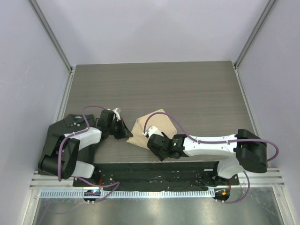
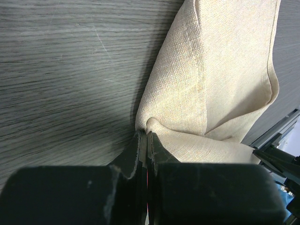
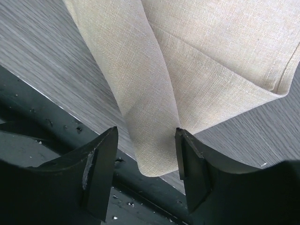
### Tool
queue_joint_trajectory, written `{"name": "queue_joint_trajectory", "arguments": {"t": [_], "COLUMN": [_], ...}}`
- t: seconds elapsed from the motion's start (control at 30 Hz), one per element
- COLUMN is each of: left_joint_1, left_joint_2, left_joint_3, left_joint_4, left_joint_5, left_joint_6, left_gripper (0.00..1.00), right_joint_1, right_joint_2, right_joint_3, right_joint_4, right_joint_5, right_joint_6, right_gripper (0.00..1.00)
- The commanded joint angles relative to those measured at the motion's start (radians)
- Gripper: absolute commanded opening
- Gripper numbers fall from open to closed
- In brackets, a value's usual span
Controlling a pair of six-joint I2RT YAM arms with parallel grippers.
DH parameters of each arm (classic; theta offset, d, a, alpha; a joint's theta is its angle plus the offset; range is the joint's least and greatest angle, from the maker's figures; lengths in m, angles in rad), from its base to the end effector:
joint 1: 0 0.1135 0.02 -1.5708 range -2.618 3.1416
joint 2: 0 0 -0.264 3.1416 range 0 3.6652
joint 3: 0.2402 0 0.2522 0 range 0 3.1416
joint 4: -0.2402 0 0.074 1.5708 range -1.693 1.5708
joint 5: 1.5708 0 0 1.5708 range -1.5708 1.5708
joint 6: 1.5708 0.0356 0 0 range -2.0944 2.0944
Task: Fold the napkin, place the utensils inside, and roll it up
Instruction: Roll the napkin with the utensil
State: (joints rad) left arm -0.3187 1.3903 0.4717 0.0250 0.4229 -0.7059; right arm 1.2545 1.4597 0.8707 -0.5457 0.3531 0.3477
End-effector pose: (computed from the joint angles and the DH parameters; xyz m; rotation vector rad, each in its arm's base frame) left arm 0.2192 -0.0877 0.1320 -0.3070 2.5867 -0.9344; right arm 0.0967 0.2557 0.1923 -1.0418 2.3717 0.0905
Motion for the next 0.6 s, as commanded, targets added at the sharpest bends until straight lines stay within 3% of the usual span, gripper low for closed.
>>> {"name": "queue_joint_trajectory", "arguments": {"t": [0.0, 0.3, 0.57], "left_joint_1": [-0.005, -0.005, -0.005], "left_joint_2": [0.012, 0.016, 0.021], "left_joint_3": [0.016, 0.022, 0.044], "left_joint_4": [-0.054, -0.057, -0.079], "left_joint_5": [-0.021, -0.022, -0.033], "left_joint_6": [0.020, 0.022, 0.029], "left_gripper": [0.00, 0.00, 0.00], "right_joint_1": [0.003, -0.047, -0.227], "right_joint_2": [0.004, -0.009, -0.029], "right_joint_3": [-0.032, -0.125, -0.176], "right_joint_4": [0.053, 0.161, 0.237], "right_joint_5": [0.012, -0.091, -0.513], "right_joint_6": [0.013, -0.007, -0.078], "right_gripper": [0.58, 0.50, 0.32]}}
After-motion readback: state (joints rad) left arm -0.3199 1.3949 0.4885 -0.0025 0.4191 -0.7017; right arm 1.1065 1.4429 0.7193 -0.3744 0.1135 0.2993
